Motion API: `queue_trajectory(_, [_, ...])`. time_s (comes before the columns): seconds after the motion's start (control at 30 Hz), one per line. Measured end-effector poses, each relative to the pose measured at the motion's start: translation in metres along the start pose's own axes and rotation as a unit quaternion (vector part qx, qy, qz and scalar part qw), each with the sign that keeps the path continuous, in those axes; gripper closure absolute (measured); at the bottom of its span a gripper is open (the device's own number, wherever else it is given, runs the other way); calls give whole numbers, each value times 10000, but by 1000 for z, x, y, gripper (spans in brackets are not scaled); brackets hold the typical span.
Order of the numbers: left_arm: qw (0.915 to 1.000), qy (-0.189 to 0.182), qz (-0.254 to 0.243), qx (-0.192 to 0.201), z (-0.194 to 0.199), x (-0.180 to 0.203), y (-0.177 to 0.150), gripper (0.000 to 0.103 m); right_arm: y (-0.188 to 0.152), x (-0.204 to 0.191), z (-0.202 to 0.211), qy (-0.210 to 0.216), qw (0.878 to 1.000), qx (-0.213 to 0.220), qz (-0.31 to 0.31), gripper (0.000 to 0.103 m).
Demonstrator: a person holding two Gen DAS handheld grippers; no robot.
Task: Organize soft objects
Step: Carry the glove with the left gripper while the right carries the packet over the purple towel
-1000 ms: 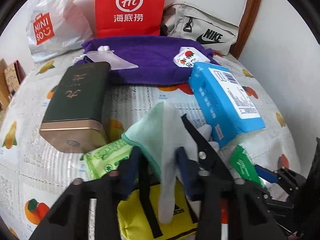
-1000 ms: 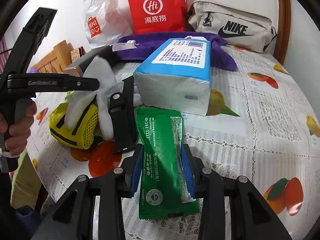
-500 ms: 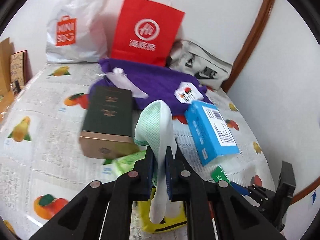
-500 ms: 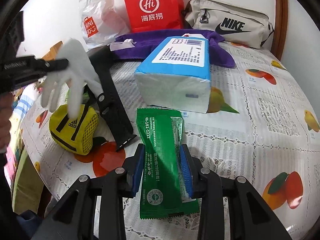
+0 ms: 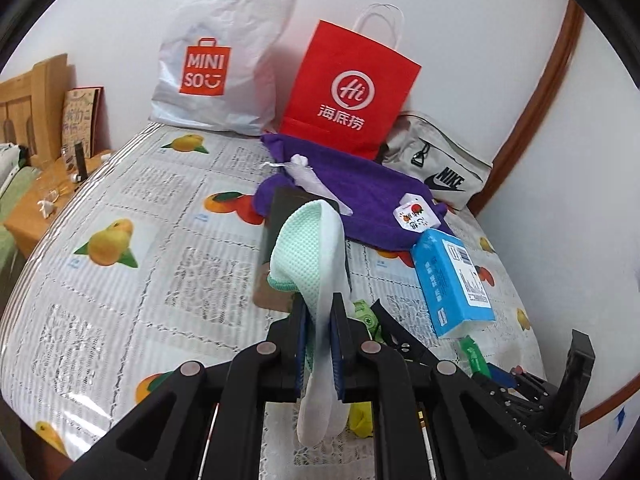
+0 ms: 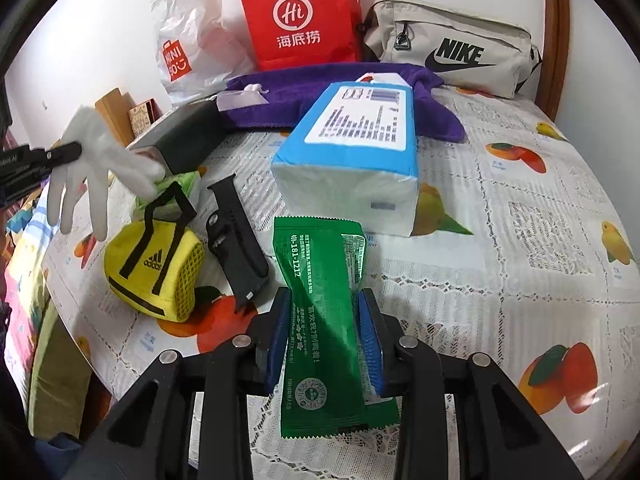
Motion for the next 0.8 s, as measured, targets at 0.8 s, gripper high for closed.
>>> queue_trajectory(0.8, [9995, -168, -189, 206, 6, 27, 52, 92, 94, -5, 34, 181, 9984, 534, -93, 70])
Point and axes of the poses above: each gripper's, at about its wrist camera, not at the fingertips, and z roughly against the way its jaws point, x to its right, y to its top, the point moved 5 cm from there along -z, roughly the way its jaws point, and after that the axes turned 6 degrees about x, right-handed, at the moved point
